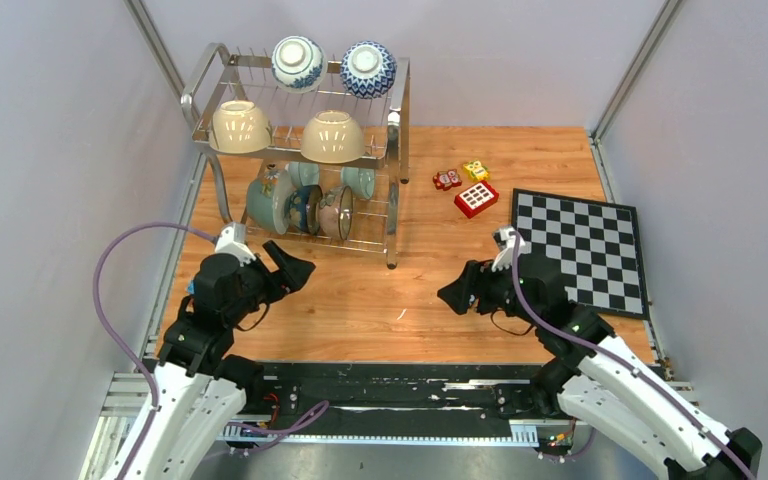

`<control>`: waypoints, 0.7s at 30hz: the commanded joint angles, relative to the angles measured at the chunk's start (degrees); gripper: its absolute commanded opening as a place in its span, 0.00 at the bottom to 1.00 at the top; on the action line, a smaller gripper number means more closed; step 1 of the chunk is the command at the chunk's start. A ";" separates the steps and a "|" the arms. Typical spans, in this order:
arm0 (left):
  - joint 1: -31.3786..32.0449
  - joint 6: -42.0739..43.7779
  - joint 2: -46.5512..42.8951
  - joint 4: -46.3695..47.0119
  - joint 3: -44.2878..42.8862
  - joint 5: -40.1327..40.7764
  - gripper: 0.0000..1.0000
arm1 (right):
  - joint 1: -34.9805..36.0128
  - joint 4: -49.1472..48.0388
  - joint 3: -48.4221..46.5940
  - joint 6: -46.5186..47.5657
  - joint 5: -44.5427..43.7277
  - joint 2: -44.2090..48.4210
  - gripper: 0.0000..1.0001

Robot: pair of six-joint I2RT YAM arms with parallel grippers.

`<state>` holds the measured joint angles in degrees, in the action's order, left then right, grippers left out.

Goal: Unload the bowls from the dish rack
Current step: Pick up the bowl from the dish rack.

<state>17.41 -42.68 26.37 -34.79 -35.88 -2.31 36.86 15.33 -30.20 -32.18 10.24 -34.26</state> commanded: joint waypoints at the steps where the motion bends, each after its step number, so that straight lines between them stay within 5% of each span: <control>1: 2.44 -9.52 -5.01 12.84 4.42 -5.05 0.84 | 2.45 -6.57 0.04 -2.38 -0.98 -2.76 0.81; 9: 3.51 -18.30 -14.39 20.00 1.48 2.17 0.84 | 4.03 -6.43 -0.40 -1.30 -2.61 -3.98 0.81; 21: 3.51 -26.83 5.89 44.20 -7.03 1.07 0.85 | 4.08 -2.32 0.03 -1.13 -4.02 1.81 0.81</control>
<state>20.73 -65.21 28.47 -1.98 -40.62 -1.50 40.16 10.85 -30.20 -33.30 7.88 -35.20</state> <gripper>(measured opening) 0.849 0.808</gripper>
